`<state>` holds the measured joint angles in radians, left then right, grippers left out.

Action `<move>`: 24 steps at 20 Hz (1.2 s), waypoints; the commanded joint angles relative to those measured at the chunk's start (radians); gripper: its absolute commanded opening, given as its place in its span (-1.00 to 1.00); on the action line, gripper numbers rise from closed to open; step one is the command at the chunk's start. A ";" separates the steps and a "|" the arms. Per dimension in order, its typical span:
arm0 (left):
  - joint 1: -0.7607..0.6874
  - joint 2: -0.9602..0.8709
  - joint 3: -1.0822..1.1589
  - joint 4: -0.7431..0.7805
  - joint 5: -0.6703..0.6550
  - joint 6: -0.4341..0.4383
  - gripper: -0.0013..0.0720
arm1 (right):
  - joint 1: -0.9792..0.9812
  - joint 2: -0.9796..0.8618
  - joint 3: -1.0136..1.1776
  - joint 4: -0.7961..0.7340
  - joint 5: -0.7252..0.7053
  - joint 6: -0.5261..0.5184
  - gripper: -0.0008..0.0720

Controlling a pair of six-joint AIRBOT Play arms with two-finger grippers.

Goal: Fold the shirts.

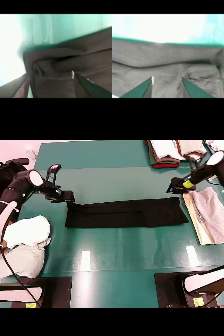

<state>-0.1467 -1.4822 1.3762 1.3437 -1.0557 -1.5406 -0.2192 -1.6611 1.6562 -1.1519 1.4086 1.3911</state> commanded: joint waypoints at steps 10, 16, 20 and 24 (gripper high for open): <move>-0.182 0.029 0.061 -0.169 0.000 -0.056 -0.89 | -0.416 0.002 -0.359 0.244 0.010 -0.211 0.62; -0.377 -0.077 0.069 -0.182 0.135 -0.113 -0.90 | -0.309 -0.088 -0.365 0.245 -0.049 -0.238 0.59; -0.428 -0.194 0.154 -0.211 0.158 -0.113 -0.90 | -0.250 -0.090 -0.365 0.307 -0.108 -0.277 -0.44; -0.436 -0.312 0.249 -0.238 0.173 -0.112 -0.90 | -0.249 0.023 -0.363 0.463 -0.131 -0.321 -0.94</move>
<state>-0.5674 -1.7142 1.5642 1.1282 -0.9016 -1.6493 -0.4789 -1.6985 1.2915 -0.7998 1.2976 1.0988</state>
